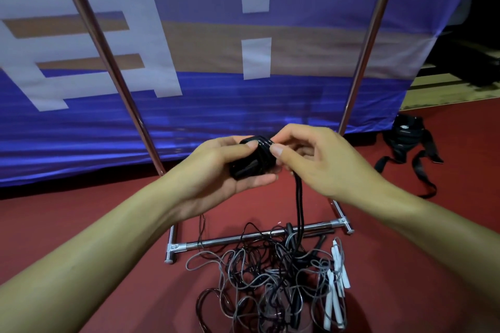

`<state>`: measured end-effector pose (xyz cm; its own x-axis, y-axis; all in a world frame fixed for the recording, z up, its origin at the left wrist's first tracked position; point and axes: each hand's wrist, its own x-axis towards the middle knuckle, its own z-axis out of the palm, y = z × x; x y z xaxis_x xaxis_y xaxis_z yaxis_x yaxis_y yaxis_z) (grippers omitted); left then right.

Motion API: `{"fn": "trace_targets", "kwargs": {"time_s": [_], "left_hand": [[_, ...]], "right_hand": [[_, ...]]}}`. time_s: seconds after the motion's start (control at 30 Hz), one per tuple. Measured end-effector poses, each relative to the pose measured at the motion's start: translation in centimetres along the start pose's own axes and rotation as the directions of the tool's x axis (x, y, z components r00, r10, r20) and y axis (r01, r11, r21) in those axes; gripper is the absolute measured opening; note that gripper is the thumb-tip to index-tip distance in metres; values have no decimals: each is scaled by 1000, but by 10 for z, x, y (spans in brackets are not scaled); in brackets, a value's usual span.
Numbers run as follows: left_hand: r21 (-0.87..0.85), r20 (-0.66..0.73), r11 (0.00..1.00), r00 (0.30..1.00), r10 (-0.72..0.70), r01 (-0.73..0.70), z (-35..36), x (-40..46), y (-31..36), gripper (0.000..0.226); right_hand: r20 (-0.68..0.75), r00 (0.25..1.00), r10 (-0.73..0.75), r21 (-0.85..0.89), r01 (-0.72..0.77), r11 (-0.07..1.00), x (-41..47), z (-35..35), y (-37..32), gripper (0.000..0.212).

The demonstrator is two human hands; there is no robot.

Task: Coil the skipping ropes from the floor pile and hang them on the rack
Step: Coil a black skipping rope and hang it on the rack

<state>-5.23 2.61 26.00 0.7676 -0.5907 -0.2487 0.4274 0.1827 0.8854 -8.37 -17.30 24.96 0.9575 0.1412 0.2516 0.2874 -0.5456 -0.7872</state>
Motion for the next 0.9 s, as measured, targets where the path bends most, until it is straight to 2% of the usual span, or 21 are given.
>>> {"fn": "trace_targets", "kwargs": {"time_s": [0.1, 0.17, 0.23, 0.4, 0.57, 0.73, 0.83, 0.9], "left_hand": [[162, 9, 987, 1000, -16, 14, 2, -2, -3, 43], [290, -30, 957, 999, 24, -15, 6, -2, -7, 44], [348, -88, 936, 993, 82, -46, 9, 0, -10, 47], [290, -175, 955, 978, 114, -60, 16, 6, -8, 35], [234, -181, 970, 978, 107, -63, 17, 6, -6, 27], [221, -279, 966, 941, 193, -132, 17, 8, -6, 16], [258, -352, 953, 904, 244, -157, 17, 9, -6, 26], [264, -364, 948, 891, 270, -179, 15, 7, -5, 29]], "right_hand": [[18, 999, -35, -16, 36, 999, -3, 2, 3, 6], [14, 999, -40, 8, 40, 999, -4, 3, 5, 6], [-8, 999, -46, 41, 46, 998, -6, 4, 5, 4], [-48, 994, -101, 25, 102, 994, -10, 11, 0, 4], [-73, 989, -129, -23, 127, 992, -13, 13, -1, 2], [-108, 985, -133, -35, 130, 991, -11, 15, -5, 18], [-88, 985, -146, -88, 138, 986, -13, 18, -4, 14], [-41, 994, -104, -34, 103, 994, -16, 21, -4, 10]]}}
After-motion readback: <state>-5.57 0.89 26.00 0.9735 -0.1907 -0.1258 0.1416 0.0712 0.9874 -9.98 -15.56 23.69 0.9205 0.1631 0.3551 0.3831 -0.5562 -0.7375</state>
